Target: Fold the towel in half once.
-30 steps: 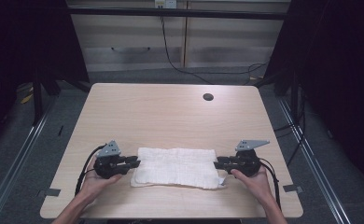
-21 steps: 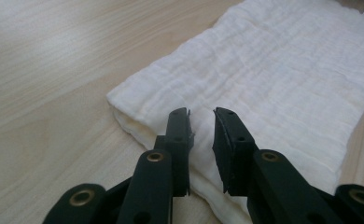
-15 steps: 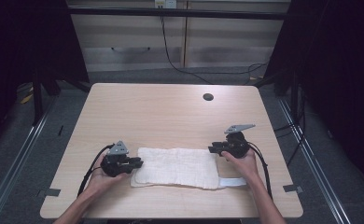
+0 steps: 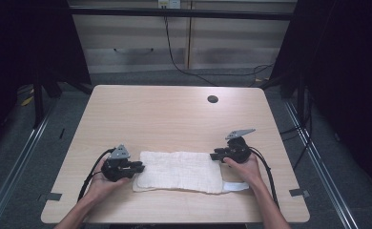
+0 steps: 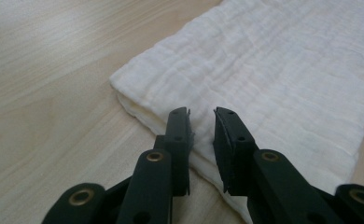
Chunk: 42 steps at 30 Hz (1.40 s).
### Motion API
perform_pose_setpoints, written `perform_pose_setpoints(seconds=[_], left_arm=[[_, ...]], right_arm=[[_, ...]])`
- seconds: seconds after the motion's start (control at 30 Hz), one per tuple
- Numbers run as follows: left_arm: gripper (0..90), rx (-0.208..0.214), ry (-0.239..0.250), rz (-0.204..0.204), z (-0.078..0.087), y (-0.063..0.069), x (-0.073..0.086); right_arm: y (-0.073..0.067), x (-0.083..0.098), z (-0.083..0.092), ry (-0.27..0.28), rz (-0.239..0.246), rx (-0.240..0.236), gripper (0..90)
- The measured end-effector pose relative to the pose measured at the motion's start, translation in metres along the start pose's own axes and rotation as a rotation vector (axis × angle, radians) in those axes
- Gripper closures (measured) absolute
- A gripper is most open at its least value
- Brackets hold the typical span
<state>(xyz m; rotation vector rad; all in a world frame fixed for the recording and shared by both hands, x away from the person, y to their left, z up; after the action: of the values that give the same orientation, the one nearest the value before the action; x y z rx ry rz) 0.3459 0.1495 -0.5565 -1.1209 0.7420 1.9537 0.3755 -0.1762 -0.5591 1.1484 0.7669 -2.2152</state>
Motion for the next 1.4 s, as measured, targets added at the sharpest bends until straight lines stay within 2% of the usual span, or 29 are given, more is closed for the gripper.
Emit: perform_pose_setpoints(seconds=[0.13,0.23,0.37,0.4,0.43,0.53,0.57,0.67,0.73,0.8,1.0,1.07,1.1,1.17,1.23,1.3,1.4], left_arm=[[72.8,0.018,-0.01,-0.006,0.004,0.003,0.001],[68.0,0.024,0.012,0.002,0.008,0.003,-0.003],[64.9,0.003,0.032,0.015,0.007,-0.006,-0.016],[64.0,-0.013,0.053,0.019,0.005,-0.01,-0.022],[62.9,-0.012,0.052,0.036,0.004,-0.013,-0.025],[58.4,-0.024,0.054,0.048,-0.004,-0.024,-0.034],[56.5,-0.027,0.05,0.039,-0.007,-0.028,-0.035],[55.5,-0.026,0.029,0.06,-0.017,-0.035,-0.034],[54.7,-0.035,0.001,0.059,-0.022,-0.039,-0.028],[54.4,-0.038,0.001,0.071,-0.025,-0.042,-0.024],[53.8,-0.041,-0.029,0.05,-0.022,-0.042,-0.015],[55.9,-0.04,-0.024,0.041,-0.022,-0.041,-0.015],[59.9,-0.029,-0.025,0.033,-0.021,-0.04,-0.015],[73.6,-0.006,-0.032,0.001,-0.02,-0.036,-0.013],[82.3,0.002,-0.033,-0.008,-0.02,-0.032,-0.013],[84.1,-0.008,-0.035,-0.016,-0.02,-0.032,-0.013],[84.8,-0.008,-0.027,0.0,-0.02,-0.031,-0.013]], right_arm=[[0.0,0.001,-0.001,-0.003,0.006,0.001,83.3],[0.0,0.001,-0.002,-0.003,0.005,0.002,87.3],[0.0,0.0,-0.004,-0.007,0.008,0.003,87.6],[0.0,0.0,-0.004,-0.009,0.006,0.003,87.6],[0.0,-0.001,-0.005,-0.006,0.006,0.001,87.6],[0.0,-0.001,-0.005,-0.017,0.015,0.006,87.6],[0.0,-0.001,-0.005,-0.018,0.016,0.007,87.6],[0.0,-0.001,-0.005,-0.017,0.014,0.008,87.6],[0.0,-0.001,-0.005,-0.018,0.015,0.008,87.6],[0.0,-0.001,-0.005,-0.016,0.012,0.006,87.7],[0.0,-0.001,-0.005,-0.006,0.009,0.007,87.6],[0.0,-0.001,-0.005,-0.008,0.01,0.013,87.6],[0.0,-0.001,-0.005,-0.008,0.009,0.016,87.6],[0.0,-0.002,-0.005,-0.003,0.014,0.015,87.7],[-0.001,-0.002,-0.005,-0.001,0.011,0.016,87.8],[-0.001,-0.005,-0.003,0.014,0.01,0.013,87.9],[-0.002,-0.013,0.003,0.049,0.012,0.004,88.0]])
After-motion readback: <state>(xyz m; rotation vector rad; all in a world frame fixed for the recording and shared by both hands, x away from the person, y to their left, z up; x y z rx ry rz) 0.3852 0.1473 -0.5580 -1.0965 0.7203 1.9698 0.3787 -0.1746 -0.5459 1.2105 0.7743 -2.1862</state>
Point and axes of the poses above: each handheld gripper's, and its own axes: z roughly backward along the jaws, x roughly out of its underside, y roughly to its right, the point moved 8 cm from there along -z, roughly forward along the jaws, and after that the axes turned 15 degrees about y, right-handed, at the moved point
